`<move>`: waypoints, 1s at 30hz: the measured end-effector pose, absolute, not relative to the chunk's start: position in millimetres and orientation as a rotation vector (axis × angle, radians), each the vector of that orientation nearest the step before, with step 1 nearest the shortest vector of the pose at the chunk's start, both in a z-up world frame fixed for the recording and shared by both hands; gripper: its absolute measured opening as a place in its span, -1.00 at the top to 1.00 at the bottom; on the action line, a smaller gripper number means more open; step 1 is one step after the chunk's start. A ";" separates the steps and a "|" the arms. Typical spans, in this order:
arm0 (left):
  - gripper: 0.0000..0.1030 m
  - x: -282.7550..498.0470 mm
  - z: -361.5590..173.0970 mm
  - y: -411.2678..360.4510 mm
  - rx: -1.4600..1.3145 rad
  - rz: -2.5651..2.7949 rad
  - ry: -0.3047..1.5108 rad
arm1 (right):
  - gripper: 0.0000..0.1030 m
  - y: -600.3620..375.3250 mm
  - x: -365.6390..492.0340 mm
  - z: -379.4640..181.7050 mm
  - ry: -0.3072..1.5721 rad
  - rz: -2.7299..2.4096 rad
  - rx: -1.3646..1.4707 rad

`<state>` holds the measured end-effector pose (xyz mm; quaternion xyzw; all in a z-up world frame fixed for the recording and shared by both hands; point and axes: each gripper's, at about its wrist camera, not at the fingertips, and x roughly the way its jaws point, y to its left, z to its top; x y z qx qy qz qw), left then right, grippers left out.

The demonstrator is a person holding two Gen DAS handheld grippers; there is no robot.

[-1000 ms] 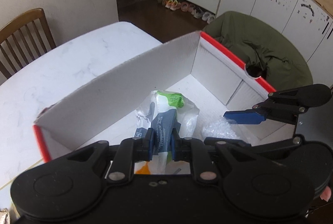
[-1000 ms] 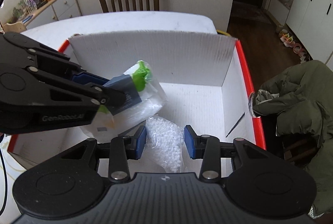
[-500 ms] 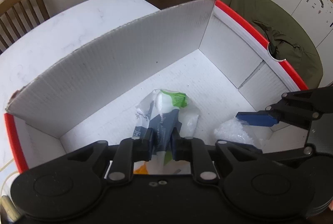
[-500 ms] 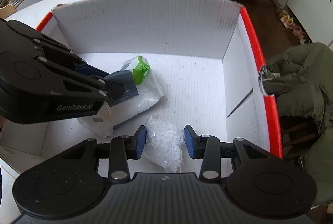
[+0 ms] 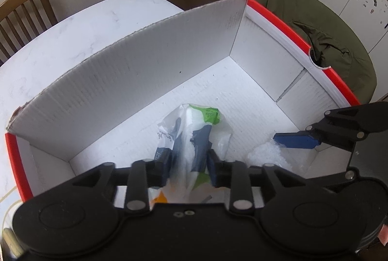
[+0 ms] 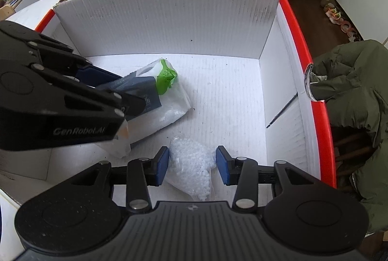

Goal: Organize objects
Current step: 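Open both tools to drop the bag and bubble-wrap into the box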

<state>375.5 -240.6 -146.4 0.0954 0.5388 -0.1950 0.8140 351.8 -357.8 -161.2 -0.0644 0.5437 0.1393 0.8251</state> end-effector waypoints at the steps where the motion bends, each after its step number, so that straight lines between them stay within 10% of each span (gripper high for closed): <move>1: 0.25 374.5 -145.2 -239.4 0.201 -0.416 1.148 | 0.17 -358.0 351.3 -161.0 1.155 0.295 -0.135; 7: -0.10 365.5 -132.9 -232.0 0.179 -0.405 1.101 | -0.30 -358.6 347.1 -154.3 1.117 0.308 -0.143; 30: -0.54 301.1 -50.2 -179.7 0.039 -0.395 0.881 | -0.42 -370.6 297.9 -67.7 0.919 0.351 -0.053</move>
